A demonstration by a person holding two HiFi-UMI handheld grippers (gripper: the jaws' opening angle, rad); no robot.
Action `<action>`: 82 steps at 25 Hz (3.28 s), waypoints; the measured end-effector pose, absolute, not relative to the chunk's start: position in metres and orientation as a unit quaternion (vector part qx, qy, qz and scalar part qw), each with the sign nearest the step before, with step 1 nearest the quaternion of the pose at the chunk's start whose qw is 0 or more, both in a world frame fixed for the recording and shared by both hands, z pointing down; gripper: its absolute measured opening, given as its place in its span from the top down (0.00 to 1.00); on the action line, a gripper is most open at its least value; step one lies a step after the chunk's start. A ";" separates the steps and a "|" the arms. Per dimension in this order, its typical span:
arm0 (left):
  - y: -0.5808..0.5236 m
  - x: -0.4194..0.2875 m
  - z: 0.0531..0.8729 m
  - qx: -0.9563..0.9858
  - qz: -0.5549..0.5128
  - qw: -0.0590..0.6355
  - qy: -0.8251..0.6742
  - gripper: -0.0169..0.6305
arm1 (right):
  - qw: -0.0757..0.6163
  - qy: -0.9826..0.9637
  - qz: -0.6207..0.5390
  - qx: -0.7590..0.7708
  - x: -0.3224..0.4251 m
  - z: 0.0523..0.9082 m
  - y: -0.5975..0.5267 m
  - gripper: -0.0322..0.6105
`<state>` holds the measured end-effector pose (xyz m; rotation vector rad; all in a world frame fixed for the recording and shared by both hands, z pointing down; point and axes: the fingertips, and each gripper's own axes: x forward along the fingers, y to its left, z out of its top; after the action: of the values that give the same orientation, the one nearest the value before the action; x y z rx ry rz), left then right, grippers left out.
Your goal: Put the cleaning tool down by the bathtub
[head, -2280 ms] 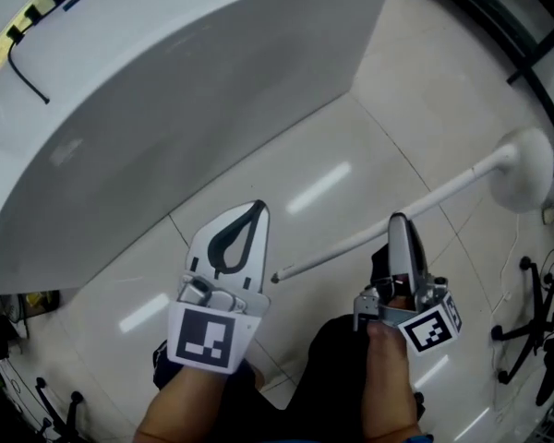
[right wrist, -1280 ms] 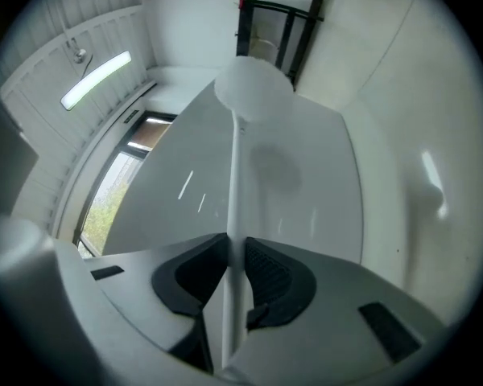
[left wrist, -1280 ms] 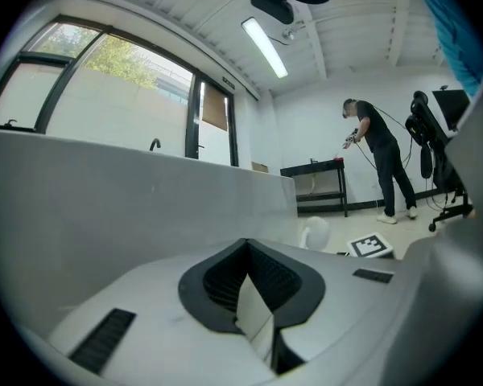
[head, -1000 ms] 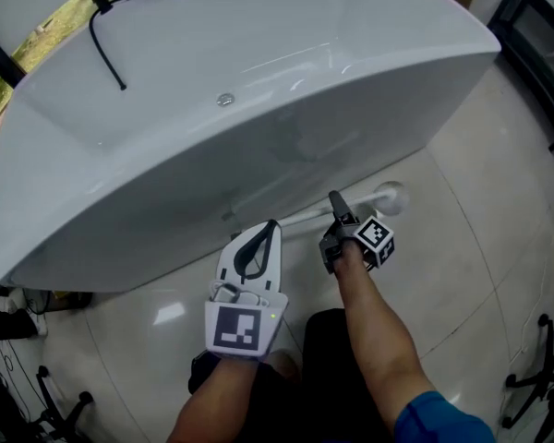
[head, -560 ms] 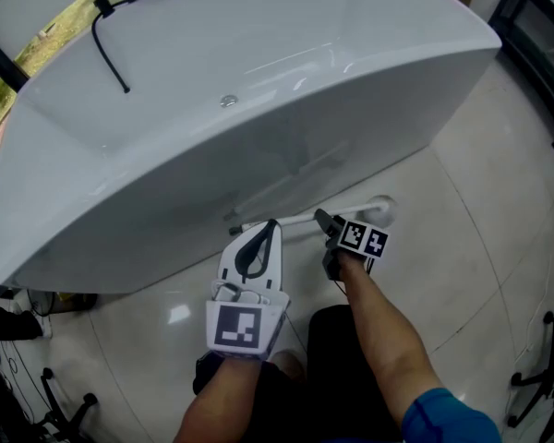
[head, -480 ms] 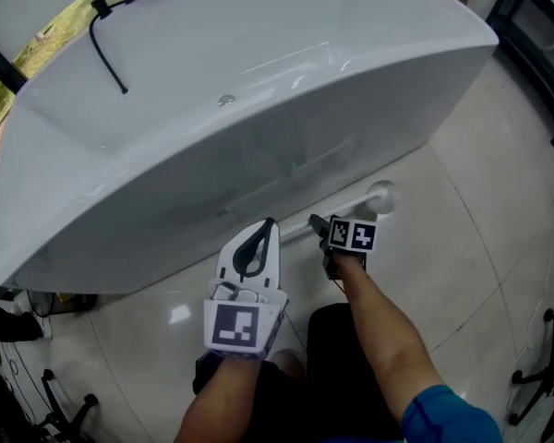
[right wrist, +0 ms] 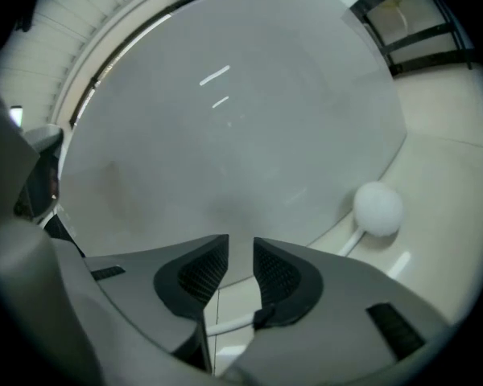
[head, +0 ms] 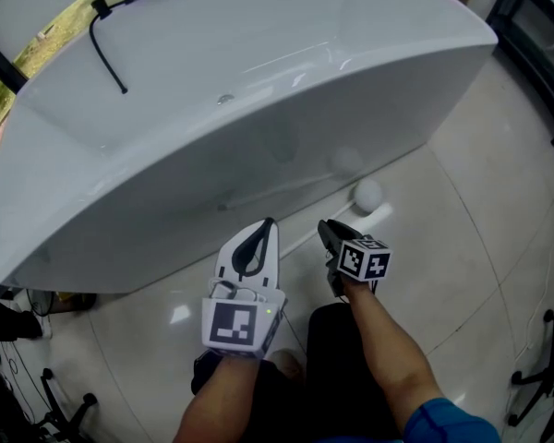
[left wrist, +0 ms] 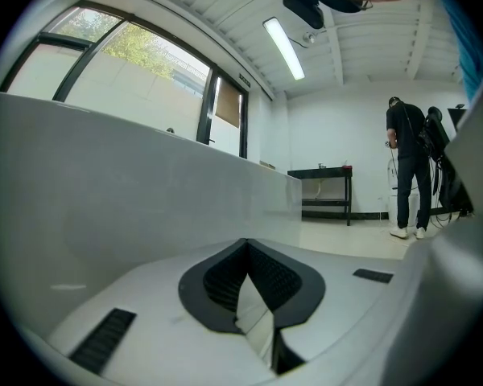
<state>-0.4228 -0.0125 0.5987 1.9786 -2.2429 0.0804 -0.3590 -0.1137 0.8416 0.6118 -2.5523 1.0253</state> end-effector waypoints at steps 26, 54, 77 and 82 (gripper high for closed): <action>-0.076 -0.231 0.493 0.769 0.035 0.067 -0.635 0.98 | 0.062 -0.944 0.105 0.305 -0.161 0.498 -0.092 0.98; 0.005 0.083 -0.060 0.912 0.035 0.007 -0.409 0.98 | 0.038 -0.850 0.035 0.524 0.181 -0.072 0.017 0.98; 0.067 0.210 -0.044 0.952 0.058 0.003 -0.301 0.98 | 0.036 -0.798 0.048 0.599 0.301 -0.055 0.098 0.98; 0.071 0.209 -0.041 0.951 0.060 0.008 -0.302 0.98 | 0.046 -0.793 0.045 0.605 0.307 -0.050 0.100 0.98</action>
<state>0.2095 0.0706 -0.0409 2.9739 -0.9448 0.1862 0.3066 0.1001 -0.0500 1.8483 -2.4228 0.1381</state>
